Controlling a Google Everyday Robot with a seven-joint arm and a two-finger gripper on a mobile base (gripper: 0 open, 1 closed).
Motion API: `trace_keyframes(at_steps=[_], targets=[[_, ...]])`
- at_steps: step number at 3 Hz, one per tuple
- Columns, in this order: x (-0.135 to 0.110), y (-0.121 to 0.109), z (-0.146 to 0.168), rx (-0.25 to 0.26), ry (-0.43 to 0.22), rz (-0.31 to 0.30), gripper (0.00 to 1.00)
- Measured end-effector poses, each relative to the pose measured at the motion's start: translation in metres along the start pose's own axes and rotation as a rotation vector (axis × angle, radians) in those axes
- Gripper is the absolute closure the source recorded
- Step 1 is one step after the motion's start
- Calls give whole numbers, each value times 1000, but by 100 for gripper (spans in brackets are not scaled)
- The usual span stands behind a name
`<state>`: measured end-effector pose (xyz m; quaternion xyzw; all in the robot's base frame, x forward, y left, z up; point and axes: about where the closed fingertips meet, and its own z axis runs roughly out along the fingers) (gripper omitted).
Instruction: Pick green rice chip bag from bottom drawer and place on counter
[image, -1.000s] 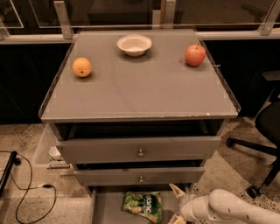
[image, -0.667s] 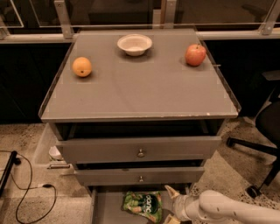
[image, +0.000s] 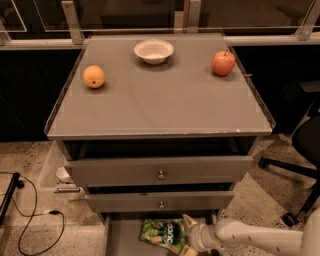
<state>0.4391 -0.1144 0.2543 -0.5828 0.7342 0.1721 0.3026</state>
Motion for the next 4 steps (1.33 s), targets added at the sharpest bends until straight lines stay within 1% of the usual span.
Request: trace_keyframes(at_steps=[1, 2, 3, 4], targets=[[11, -4, 23, 1, -14, -2, 0], [20, -9, 47, 22, -50, 5, 0], [27, -11, 68, 37, -91, 17, 0], [31, -14, 88, 46, -118, 21, 0]])
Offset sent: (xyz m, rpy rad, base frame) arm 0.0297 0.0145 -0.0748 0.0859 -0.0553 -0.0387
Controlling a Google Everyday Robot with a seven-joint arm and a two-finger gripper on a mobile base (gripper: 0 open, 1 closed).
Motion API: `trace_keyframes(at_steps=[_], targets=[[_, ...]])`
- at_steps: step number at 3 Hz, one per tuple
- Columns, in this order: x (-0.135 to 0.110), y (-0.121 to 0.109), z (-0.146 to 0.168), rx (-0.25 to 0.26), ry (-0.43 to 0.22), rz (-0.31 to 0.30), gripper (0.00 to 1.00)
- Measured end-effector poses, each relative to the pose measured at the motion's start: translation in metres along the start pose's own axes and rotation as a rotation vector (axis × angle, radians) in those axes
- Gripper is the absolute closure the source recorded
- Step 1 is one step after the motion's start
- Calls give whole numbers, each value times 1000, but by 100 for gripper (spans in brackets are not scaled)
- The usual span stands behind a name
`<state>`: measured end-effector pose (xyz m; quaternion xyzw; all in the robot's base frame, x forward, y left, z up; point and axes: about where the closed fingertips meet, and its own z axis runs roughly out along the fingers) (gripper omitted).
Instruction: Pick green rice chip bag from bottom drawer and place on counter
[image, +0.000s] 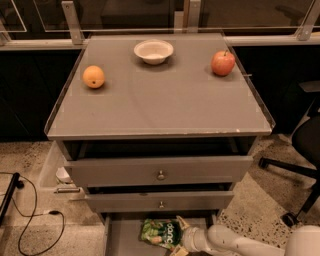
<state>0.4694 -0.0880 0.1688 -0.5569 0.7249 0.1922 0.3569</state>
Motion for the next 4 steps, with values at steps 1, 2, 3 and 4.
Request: trace_keyframes(at_steps=[1, 2, 3, 4], targets=[[2, -7, 26, 6, -35, -5, 0], [8, -8, 31, 3, -31, 5, 0], [8, -8, 31, 3, -31, 5, 8], [8, -8, 31, 3, -31, 5, 27]])
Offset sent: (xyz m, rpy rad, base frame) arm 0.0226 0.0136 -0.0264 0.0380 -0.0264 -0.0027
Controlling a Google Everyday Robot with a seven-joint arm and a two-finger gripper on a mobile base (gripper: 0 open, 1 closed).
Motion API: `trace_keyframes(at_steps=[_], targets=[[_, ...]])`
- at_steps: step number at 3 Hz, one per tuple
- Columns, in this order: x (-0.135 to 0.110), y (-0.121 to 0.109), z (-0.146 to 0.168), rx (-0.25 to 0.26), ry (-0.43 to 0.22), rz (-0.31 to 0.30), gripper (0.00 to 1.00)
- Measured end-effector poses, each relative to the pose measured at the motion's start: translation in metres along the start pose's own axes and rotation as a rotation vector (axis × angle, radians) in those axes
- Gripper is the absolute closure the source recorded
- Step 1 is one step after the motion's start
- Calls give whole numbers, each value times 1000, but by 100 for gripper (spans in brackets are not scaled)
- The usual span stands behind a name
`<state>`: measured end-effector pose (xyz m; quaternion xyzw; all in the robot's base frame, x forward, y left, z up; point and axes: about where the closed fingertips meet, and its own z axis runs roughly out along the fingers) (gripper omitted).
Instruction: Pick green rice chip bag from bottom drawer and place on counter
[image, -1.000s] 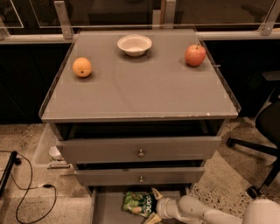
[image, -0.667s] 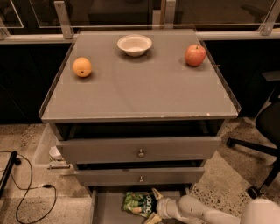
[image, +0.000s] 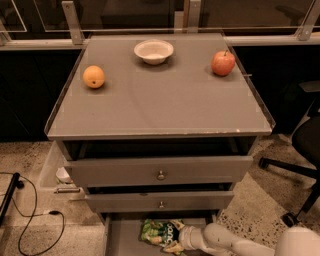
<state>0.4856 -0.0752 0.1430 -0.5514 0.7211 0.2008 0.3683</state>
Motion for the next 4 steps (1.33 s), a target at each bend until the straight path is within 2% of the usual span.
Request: trace_keyframes(at_steps=[3, 4], targets=[[0, 0, 0, 0, 0, 0, 96], [0, 0, 0, 0, 0, 0, 100]])
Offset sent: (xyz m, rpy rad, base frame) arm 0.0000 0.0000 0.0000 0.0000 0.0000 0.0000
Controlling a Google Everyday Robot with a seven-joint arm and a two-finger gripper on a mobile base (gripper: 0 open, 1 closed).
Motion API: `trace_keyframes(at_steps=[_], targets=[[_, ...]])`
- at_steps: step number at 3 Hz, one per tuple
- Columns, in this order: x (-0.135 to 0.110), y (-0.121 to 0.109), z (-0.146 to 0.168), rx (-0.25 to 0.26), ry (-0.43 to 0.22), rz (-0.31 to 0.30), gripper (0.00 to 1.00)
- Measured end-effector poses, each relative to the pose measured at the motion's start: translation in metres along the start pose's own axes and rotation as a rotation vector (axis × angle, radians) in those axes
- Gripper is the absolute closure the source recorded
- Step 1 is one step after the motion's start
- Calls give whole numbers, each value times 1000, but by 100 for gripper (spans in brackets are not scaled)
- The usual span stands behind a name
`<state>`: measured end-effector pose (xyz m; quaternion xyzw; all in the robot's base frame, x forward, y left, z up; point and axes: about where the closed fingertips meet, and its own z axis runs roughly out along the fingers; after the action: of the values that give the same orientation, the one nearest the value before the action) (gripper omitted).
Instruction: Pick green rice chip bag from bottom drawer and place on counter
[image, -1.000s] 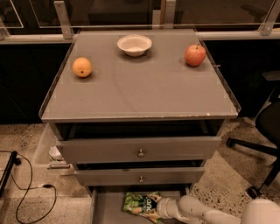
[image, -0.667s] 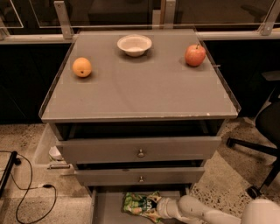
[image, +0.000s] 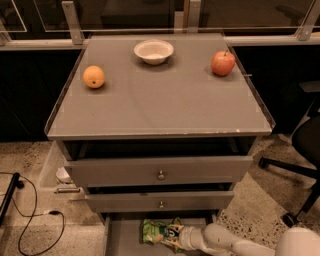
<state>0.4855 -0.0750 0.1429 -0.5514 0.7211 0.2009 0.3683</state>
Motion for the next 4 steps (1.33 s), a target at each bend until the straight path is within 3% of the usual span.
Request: trace_keyframes(at_steps=[1, 2, 3, 4], targets=[[0, 0, 0, 0, 0, 0, 100], [-3, 10, -12, -21, -40, 17, 100], [-13, 24, -48, -41, -104, 54, 100], [-30, 29, -99, -22, -164, 70, 100]])
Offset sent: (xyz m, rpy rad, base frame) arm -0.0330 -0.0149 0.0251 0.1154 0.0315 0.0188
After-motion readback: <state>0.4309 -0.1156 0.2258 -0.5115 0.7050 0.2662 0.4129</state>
